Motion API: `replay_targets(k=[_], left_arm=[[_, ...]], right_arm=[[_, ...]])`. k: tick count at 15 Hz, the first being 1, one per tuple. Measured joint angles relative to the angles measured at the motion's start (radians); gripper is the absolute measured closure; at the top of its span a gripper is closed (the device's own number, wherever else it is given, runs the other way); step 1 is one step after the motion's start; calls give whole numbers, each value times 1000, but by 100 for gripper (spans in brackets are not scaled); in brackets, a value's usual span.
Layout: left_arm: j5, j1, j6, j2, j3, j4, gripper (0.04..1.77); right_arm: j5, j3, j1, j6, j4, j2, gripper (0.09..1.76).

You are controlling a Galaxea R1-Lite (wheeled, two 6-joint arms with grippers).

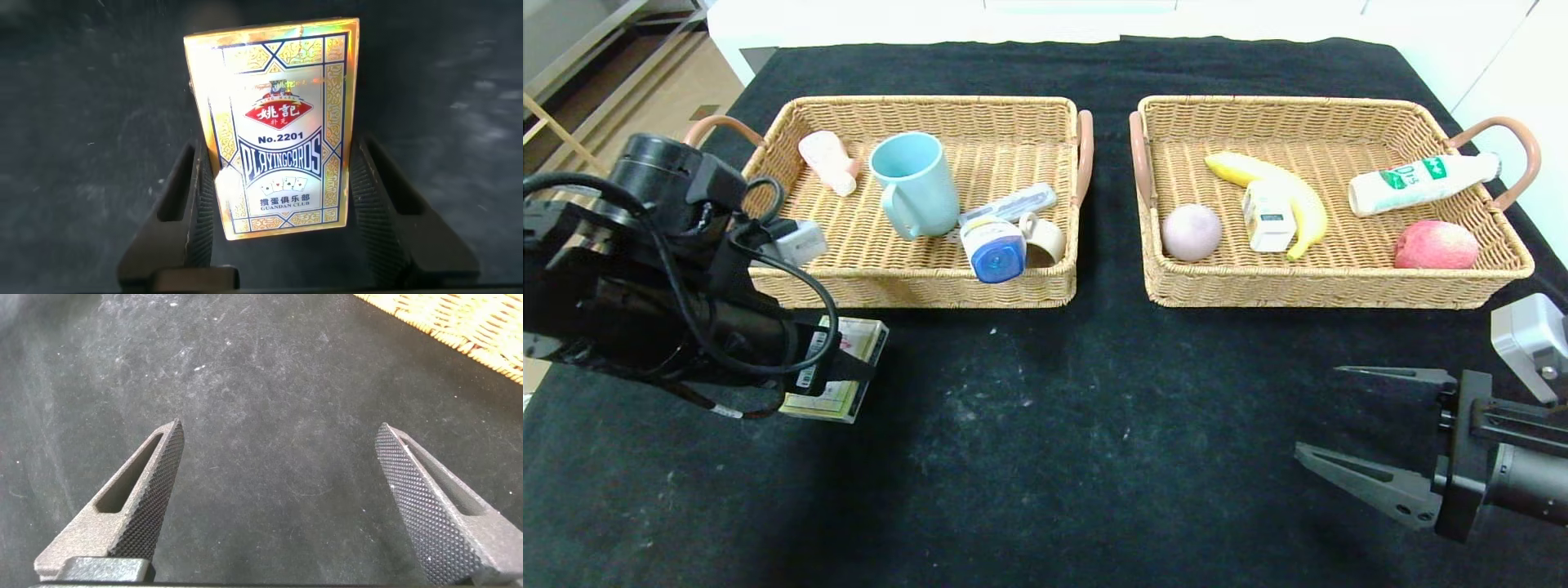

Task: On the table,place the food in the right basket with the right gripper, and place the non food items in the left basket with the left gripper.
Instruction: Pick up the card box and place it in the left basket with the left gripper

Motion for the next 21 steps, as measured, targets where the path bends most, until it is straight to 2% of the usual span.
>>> replay_targets(k=[4,9,12,14,21], left_arm=[[45,-14,3,-80,-35,0,79],[88,8,0,-94,-186,-11,79],[90,49,-5,-37,-315,-24,79],[90,77,1,14,-383,-86,79],[110,128,10,164,-497,-223,80]], right_arm=[[0,1,1,0,0,2,14],[0,1,1,0,0,3,14],[0,-1,-1,0,-1,3,14],[0,-2,-1,0,-1,0,14],[0,-4,-4,0,-1,-3,14]])
